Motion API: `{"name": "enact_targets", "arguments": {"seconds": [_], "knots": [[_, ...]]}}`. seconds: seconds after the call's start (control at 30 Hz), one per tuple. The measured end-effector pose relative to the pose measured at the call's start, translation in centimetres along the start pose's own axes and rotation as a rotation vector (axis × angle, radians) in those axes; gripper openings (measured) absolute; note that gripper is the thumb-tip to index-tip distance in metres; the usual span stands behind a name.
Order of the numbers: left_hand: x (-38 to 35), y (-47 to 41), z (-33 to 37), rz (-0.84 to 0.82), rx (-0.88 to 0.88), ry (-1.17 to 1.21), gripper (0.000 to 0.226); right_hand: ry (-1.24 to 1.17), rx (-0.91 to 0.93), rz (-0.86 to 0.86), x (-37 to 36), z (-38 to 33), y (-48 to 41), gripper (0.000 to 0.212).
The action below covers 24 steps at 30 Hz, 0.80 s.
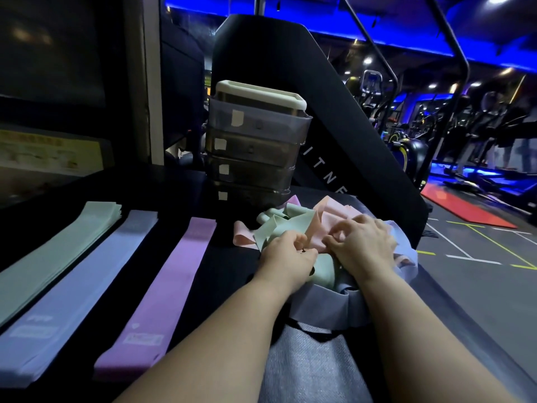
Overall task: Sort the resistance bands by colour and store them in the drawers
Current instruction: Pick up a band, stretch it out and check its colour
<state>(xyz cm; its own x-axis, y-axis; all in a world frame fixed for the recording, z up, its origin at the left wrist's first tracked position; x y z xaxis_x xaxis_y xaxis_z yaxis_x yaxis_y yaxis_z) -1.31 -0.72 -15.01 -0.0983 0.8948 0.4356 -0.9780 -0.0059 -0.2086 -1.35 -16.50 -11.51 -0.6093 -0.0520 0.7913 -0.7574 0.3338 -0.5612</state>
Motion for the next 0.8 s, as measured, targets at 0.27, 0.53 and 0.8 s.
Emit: {"name": "enact_targets", "arguments": {"seconds": [0.27, 0.53, 0.8], "knots": [[-0.5, -0.2, -0.3, -0.037, 0.046, 0.042, 0.04, 0.038, 0.03, -0.039, -0.5, -0.2, 0.1, 0.029], [0.9, -0.4, 0.6, 0.083, -0.05, 0.145, 0.047, -0.325, 0.18, 0.247, 2.2, -1.3, 0.5, 0.012], [1.8, -0.2, 1.6, 0.101, -0.116, 0.373, 0.017, -0.837, 0.307, 0.161, 4.4, -3.4, 2.2, 0.012]]}}
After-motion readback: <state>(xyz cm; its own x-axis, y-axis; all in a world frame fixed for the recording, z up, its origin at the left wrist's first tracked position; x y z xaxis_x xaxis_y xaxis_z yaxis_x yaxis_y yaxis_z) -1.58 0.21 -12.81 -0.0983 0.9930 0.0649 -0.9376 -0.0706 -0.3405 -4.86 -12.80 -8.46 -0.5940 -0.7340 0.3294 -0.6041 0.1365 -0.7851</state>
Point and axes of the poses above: each hand's wrist, its own y-axis away from the middle knuckle, its own x-axis out of the back of the hand, z = x × y, the point moved 5 cm from there along -y, towards the middle knuckle, and after that the axes turned 8 degrees about z, right-handed, at the moved point
